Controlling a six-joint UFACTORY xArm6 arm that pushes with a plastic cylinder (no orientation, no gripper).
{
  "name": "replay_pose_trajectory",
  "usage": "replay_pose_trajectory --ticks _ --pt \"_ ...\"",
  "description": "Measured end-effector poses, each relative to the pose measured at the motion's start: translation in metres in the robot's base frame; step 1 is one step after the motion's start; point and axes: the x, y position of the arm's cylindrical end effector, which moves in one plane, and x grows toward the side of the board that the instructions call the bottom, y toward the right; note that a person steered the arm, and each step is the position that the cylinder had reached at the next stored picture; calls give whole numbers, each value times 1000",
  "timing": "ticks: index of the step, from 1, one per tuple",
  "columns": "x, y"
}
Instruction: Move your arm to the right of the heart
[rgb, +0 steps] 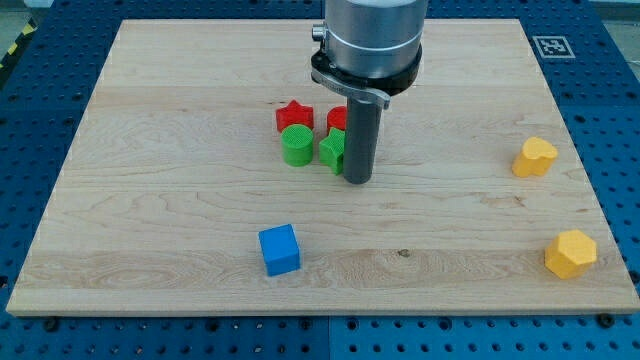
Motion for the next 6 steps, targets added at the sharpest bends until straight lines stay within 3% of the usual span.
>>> replay_pose_trajectory --ticks 3,5,6 --pt "-12 1" --pt "-32 112" --pt "-75 168"
